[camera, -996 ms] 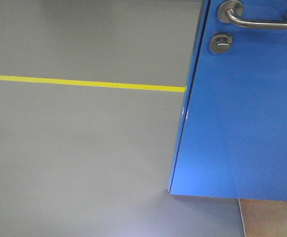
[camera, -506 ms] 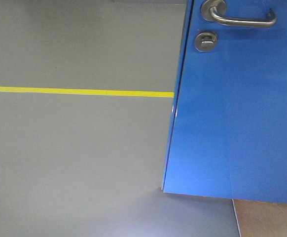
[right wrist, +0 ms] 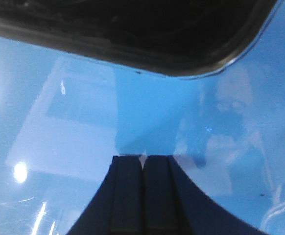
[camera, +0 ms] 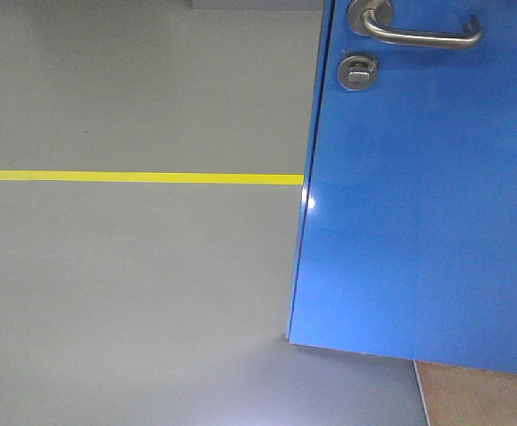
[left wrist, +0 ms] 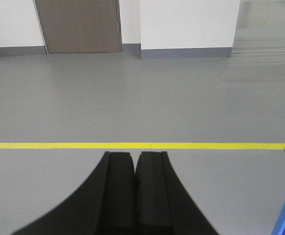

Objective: Move to blue door and open it

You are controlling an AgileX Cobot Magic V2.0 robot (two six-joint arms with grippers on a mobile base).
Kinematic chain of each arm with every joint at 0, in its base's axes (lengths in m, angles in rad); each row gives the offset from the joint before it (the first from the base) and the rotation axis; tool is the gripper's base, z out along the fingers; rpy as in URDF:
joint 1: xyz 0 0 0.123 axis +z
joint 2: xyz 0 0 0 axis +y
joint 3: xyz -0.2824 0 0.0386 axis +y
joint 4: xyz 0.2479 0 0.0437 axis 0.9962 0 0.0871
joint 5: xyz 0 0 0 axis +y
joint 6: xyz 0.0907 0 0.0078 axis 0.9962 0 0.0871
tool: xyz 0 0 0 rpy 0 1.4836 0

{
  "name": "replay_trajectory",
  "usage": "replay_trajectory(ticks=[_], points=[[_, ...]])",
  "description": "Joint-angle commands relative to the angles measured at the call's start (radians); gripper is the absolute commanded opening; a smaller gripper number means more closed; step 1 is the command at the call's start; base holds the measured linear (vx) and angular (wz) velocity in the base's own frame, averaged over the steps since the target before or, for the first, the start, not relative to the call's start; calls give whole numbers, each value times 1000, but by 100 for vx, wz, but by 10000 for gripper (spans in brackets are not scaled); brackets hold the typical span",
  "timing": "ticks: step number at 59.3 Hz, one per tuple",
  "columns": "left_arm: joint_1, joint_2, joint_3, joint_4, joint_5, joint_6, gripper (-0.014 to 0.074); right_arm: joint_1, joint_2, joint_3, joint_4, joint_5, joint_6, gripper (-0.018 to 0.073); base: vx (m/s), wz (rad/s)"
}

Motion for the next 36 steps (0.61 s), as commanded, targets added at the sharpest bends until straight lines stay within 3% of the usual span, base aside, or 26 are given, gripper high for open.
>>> replay_trajectory(ticks=[1,36], points=[[-1,-14,-27,-2,-84,-7,73,-3,-33,-27,30,-65,-18,-1,10,-1],[-1,-14,-27,-2,-84,-7,73,-3,-33,-27,30,-64,-18,-1,3,0]])
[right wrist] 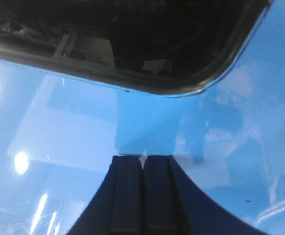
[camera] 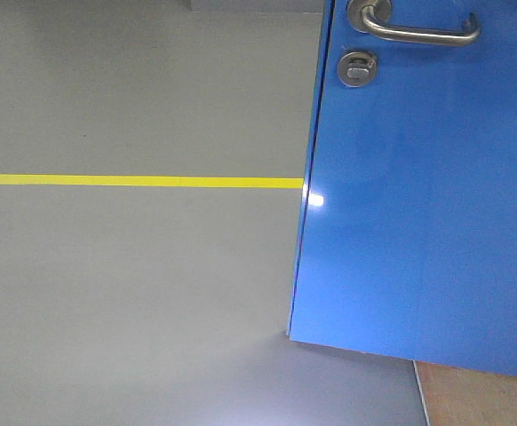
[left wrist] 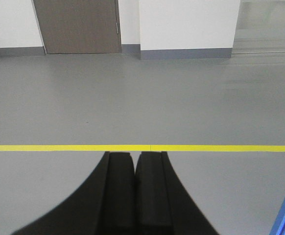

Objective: Move to blue door and open it

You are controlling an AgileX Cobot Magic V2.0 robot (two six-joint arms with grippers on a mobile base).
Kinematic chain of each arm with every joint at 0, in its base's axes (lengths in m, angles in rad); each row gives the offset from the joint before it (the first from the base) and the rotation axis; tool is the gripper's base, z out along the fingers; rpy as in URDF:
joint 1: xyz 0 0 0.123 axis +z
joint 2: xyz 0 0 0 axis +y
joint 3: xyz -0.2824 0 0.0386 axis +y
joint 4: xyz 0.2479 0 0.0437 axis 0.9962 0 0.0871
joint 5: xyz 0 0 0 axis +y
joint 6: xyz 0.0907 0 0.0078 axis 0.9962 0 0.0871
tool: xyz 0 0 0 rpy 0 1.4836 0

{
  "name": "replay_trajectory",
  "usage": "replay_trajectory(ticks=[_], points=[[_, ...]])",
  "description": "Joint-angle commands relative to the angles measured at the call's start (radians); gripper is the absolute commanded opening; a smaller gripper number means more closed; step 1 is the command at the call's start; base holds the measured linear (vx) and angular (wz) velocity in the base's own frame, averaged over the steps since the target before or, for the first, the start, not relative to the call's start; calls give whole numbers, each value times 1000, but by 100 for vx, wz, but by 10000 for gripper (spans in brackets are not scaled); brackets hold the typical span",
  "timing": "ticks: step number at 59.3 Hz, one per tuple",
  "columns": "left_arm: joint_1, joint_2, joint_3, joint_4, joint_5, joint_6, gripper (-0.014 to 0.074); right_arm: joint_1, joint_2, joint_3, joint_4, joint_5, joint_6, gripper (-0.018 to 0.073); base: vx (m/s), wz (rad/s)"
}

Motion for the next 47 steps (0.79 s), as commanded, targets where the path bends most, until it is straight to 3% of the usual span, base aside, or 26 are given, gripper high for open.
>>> replay_trajectory(ticks=[1,18,29,34,47], points=[[-1,-14,-27,-2,-84,-7,73,-3,-39,-31,38,-41,-16,-1,0,0],[-1,-14,-27,-2,-84,-7,73,-3,-43,-31,31,-41,-16,-1,0,0],[-1,-14,-27,-2,-84,-7,73,-3,-129,-26,-121,-40,-16,-1,0,0],[-1,-14,-27,-2,-84,-7,73,-3,-188,-15,-147,-40,-16,-1,0,0],[-1,-14,-27,-2,-84,-7,73,-3,-399,217,-188,-88,-22,-1,0,0]])
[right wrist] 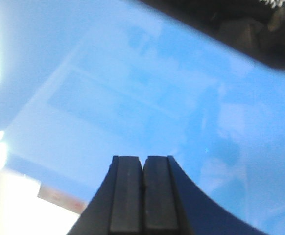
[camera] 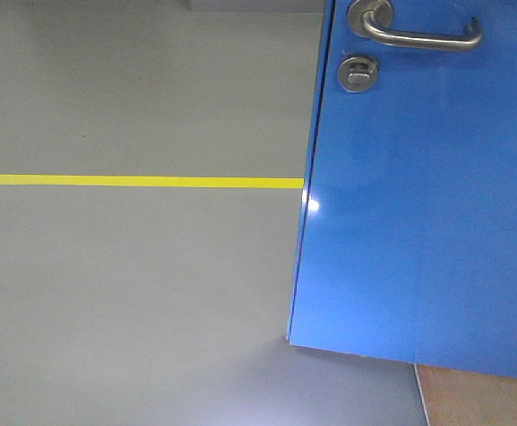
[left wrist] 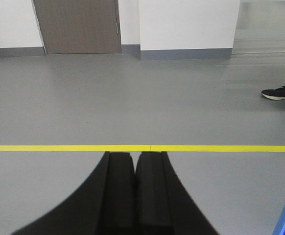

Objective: Move to blue door and open it

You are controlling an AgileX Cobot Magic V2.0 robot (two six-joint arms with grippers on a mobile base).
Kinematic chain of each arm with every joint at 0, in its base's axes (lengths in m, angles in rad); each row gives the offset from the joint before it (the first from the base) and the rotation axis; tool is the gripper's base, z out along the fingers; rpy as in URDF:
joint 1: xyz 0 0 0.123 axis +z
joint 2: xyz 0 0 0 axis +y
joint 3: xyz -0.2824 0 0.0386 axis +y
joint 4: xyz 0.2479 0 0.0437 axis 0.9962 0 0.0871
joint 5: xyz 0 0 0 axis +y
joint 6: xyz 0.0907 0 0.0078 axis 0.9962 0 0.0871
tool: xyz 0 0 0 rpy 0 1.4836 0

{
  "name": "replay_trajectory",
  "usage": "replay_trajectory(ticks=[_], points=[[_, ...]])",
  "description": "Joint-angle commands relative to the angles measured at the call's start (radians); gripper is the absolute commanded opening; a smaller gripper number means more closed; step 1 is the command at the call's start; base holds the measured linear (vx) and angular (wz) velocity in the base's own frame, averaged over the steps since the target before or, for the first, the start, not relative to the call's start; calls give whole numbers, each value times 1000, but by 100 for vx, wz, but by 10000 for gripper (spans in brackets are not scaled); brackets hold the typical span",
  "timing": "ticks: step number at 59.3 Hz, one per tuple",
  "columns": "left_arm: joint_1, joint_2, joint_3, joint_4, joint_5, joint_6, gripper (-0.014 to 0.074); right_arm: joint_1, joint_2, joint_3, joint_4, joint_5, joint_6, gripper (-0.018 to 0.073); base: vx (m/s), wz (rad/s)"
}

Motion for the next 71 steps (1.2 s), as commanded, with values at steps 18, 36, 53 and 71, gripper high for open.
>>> replay_trajectory(ticks=[18,36,53,71], points=[[-1,-14,-27,-2,-84,-7,73,-3,-475,537,-576,42,-19,-1,0,0],[-1,-14,-27,-2,-84,-7,73,-3,-819,829,-1040,-25,-18,-1,0,0],[-1,-14,-27,-2,-84,-7,73,77,-1113,1166,-1209,-252,99,-1,0,0],[-1,-14,-27,-2,-84,-7,73,210,-1242,1445,-1372,-453,161,1,0,0]])
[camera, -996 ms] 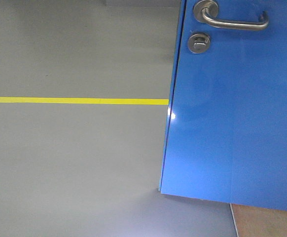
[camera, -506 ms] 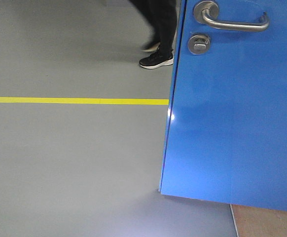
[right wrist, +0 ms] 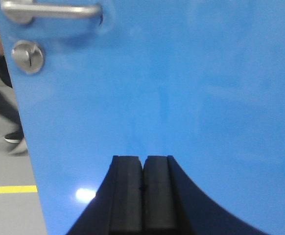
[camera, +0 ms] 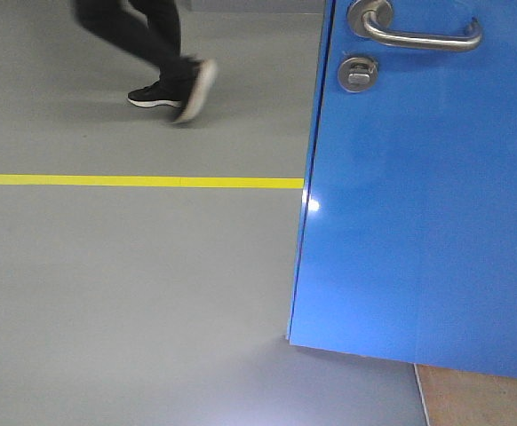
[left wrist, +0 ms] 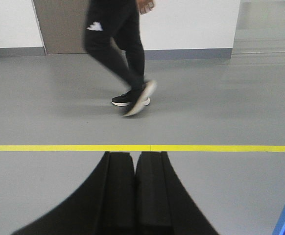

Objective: Move to blue door and open it

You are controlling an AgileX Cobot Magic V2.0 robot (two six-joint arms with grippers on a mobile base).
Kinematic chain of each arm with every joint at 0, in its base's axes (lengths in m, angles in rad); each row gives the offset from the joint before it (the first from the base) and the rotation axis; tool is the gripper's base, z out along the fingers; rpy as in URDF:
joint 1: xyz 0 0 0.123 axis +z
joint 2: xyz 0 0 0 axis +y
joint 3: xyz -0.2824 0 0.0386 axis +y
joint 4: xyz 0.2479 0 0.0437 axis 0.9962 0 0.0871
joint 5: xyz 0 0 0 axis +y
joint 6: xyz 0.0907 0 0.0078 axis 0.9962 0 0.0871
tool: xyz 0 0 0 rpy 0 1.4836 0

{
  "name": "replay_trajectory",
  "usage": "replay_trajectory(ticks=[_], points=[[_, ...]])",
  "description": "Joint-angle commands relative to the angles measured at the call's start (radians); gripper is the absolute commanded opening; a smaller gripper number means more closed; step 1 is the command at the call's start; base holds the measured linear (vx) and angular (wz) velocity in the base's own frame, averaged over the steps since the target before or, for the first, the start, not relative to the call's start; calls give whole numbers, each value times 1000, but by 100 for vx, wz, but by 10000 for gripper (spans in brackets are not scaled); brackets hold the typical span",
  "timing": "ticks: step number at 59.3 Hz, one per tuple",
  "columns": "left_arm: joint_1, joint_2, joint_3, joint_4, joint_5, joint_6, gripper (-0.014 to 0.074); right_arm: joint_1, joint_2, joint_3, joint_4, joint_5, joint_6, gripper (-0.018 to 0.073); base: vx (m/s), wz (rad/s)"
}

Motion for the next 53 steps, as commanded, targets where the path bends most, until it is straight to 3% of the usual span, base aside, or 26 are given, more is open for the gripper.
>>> replay_trajectory(ticks=[1,6,10,17,53], points=[[-1,-14,-27,-2,-84,-7,73,-29,-25,39,-8,-141,28,1,0,0],[-1,-14,-27,-2,-84,-7,73,-65,-78,127,39,-222,80,1,0,0],[-1,-14,-27,-2,-84,-7,73,-74,-133,119,48,-108,89,1,0,0],[-1,-14,-27,-2,-85,-7,73,-70,-131,120,46,-52,86,1,0,0],[-1,-13,-27,-2,-85,-7,73,-73,-131,120,49,-50,74,1,0,0]])
